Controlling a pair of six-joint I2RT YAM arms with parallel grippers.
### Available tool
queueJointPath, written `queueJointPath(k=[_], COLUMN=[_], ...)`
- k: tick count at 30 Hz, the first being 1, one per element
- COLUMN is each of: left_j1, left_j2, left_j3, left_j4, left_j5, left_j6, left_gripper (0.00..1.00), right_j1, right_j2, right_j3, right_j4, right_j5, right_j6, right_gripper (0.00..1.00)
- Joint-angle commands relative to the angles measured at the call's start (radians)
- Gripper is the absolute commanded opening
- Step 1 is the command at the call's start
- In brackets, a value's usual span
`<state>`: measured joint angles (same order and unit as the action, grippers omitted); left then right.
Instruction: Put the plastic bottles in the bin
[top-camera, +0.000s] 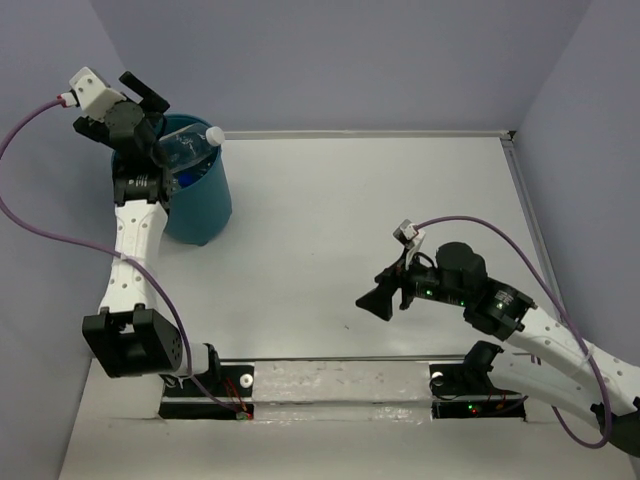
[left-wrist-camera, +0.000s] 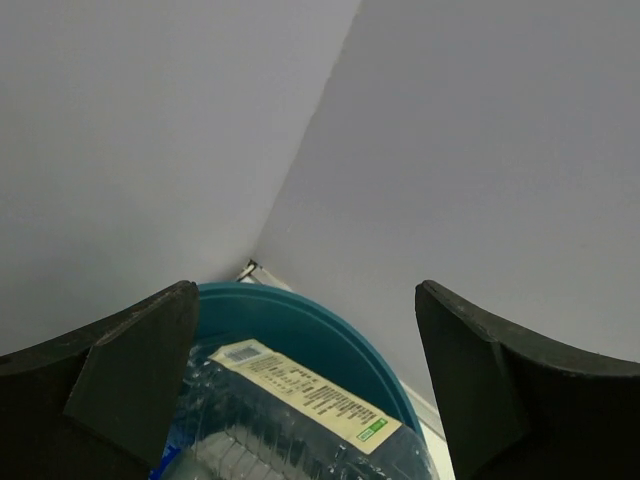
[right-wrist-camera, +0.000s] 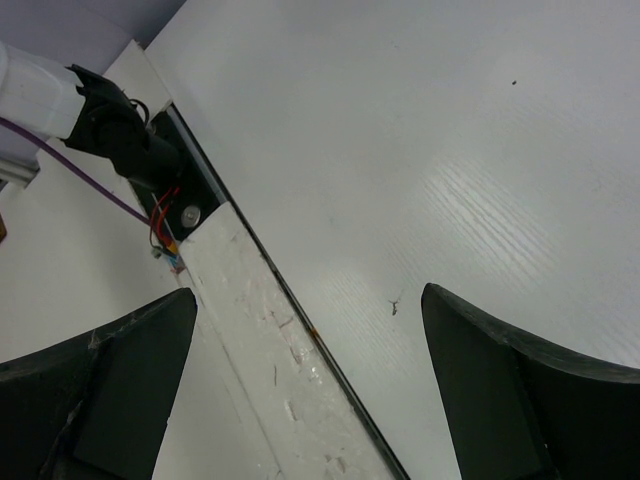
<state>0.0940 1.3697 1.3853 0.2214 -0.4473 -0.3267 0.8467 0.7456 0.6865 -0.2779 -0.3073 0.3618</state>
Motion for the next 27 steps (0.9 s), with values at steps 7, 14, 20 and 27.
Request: queueJointPath(k=[7, 14, 20, 27], left_j1=[0.019, -0.039, -0.089, -0.203], left_j2=[-0.132, -0.366, -0.578, -0.789], left_j3=[0.096, 0.071, -0.192, -0.494], left_j4=[0.049, 0.064, 0.096, 0.118], left_j5=[0.126, 0.409, 0.729, 1.028], left_j6=[-0.089, -0.204, -0.327, -0.301], left_gripper=[0.99, 0.99, 0.99, 0.99], right_j1=[0.009, 0.009, 0.009, 0.009], right_j2=[-0.020, -0.090, -0.241, -0.440], right_j3=[0.002, 0.074, 0.137, 0.205], right_j4=[0.039, 0.039, 0.011, -0.084], right_j5=[0.028, 0.155, 0.258, 0.468], right_j6=[-0.014, -0.038, -0.061, -0.121], right_gripper=[1.00, 1.00, 1.00, 1.00])
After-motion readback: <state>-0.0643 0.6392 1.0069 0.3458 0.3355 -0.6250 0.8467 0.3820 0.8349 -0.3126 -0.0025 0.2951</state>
